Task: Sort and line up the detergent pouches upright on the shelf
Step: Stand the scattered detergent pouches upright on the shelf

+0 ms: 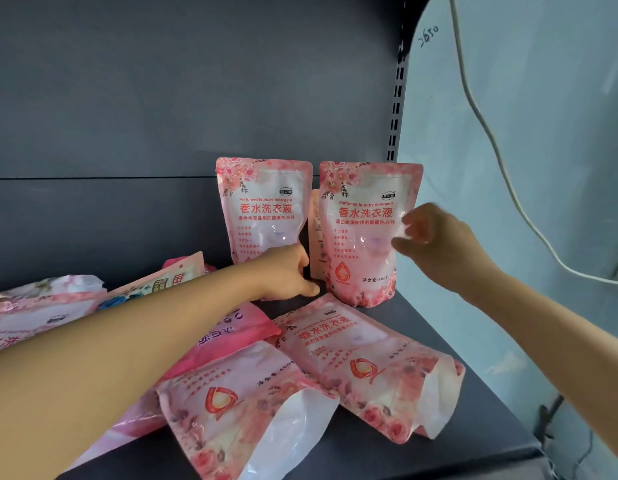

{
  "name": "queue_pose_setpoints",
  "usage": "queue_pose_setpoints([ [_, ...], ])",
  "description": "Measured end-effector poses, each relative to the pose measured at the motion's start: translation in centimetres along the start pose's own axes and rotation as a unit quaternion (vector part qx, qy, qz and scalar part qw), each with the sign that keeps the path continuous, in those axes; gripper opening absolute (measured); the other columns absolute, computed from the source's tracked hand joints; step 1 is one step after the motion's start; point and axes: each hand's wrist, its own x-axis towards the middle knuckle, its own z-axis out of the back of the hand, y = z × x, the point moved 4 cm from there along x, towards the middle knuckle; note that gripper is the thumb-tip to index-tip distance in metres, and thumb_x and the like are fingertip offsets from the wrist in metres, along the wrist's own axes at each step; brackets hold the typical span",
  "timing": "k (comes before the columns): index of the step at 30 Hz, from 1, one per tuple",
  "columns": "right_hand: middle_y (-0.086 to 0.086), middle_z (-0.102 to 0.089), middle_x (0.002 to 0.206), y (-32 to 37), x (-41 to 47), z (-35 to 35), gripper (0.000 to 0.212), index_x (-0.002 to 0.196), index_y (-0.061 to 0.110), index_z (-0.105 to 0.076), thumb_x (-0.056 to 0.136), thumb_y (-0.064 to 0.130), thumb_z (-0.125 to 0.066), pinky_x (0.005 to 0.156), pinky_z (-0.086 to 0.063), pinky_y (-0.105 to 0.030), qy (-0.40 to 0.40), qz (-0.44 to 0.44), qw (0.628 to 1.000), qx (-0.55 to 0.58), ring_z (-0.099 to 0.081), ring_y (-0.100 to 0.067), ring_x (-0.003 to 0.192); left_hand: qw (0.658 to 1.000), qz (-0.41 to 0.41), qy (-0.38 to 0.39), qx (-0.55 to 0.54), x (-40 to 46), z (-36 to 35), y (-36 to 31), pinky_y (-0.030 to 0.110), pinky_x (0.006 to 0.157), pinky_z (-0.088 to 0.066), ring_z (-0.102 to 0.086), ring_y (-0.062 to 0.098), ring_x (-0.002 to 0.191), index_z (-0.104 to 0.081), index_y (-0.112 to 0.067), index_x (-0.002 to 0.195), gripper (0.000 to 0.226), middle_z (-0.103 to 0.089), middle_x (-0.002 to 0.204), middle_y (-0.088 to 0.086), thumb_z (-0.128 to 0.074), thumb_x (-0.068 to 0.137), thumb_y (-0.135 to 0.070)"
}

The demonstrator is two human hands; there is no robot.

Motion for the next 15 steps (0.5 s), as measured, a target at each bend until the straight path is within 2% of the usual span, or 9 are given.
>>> queue_pose_setpoints([
  [2,0.0,-0.057,0.107,0.3,-1.0,-1.6,0.026,0.113,0.016,-0.058,0.09,0.026,-0.061,0.069,-0.041,-0.022,0.124,-0.02,0.991,-0.045,-0.054,-0.017,0.09,0.997,0.003,0.046,0.06,-0.9,-0.4,0.4,0.03,0.087,-0.042,-0.051,0.018,0.097,-0.053,-0.009,0.117,0.044,-0.054,0.106,0.005,-0.063,0.087,-0.039],
  [4,0.0,-0.062,0.108,0.0,-1.8,-3.6,0.02,0.106,0.017,-0.062,0.09,0.028,-0.06,0.071,-0.049,-0.023,0.238,-0.063,0.967,-0.06,-0.06,-0.017,0.09,0.99,0.001,0.079,0.118,-1.6,-1.0,0.7,0.029,0.079,-0.038,-0.044,0.018,0.088,-0.051,-0.01,0.1,0.033,-0.046,0.099,0.003,-0.059,0.089,-0.041],
  [6,-0.007,-0.067,0.103,-0.5,-2.3,-5.2,0.021,0.106,0.01,-0.062,0.092,0.025,-0.057,0.074,-0.056,-0.026,0.304,-0.112,0.945,-0.044,-0.065,-0.019,0.087,0.981,0.004,0.092,0.168,-2.1,-1.6,0.9,0.03,0.082,-0.042,-0.05,0.02,0.093,-0.055,-0.003,0.11,0.038,-0.052,0.104,0.005,-0.054,0.093,-0.037],
  [8,-0.008,-0.069,0.096,-0.9,-2.2,-6.5,0.024,0.109,0.004,-0.062,0.092,0.02,-0.057,0.071,-0.058,-0.029,0.316,-0.151,0.937,-0.006,-0.066,-0.019,0.082,0.975,0.007,0.08,0.206,-2.3,-2.1,1.1,0.031,0.079,-0.047,-0.055,0.022,0.096,-0.054,-0.003,0.121,0.037,-0.059,0.107,0.009,-0.05,0.095,-0.028],
  [11,-0.007,-0.065,0.101,-1.0,-2.0,-7.8,0.029,0.114,0.001,-0.058,0.089,0.016,-0.057,0.077,-0.057,-0.028,0.298,-0.159,0.94,-0.049,-0.063,-0.021,0.089,0.972,0.013,0.078,0.222,-2.3,-2.5,1.6,0.027,0.06,-0.04,-0.052,0.019,0.081,-0.061,-0.002,0.11,0.025,-0.053,0.077,0.002,-0.05,0.093,-0.016],
  [13,-0.005,-0.059,0.098,-0.5,-2.3,-8.1,0.029,0.113,0.001,-0.057,0.091,0.018,-0.053,0.069,-0.05,-0.022,0.294,-0.137,0.942,-0.082,-0.056,-0.019,0.086,0.978,0.028,0.081,0.192,-2.0,-2.5,2.0,0.025,0.057,-0.04,-0.052,0.019,0.08,-0.063,-0.001,0.108,0.022,-0.056,0.081,0.004,-0.052,0.091,-0.011],
  [15,-0.004,-0.06,0.093,-0.5,-2.4,-8.0,0.019,0.103,0.003,-0.059,0.092,0.018,-0.053,0.066,-0.051,-0.023,0.304,-0.148,0.941,-0.032,-0.058,-0.018,0.08,0.984,0.034,0.075,0.16,-1.9,-2.4,2.4,0.024,0.058,-0.041,-0.052,0.018,0.08,-0.064,0.0,0.109,0.023,-0.06,0.089,0.009,-0.054,0.091,-0.009],
])
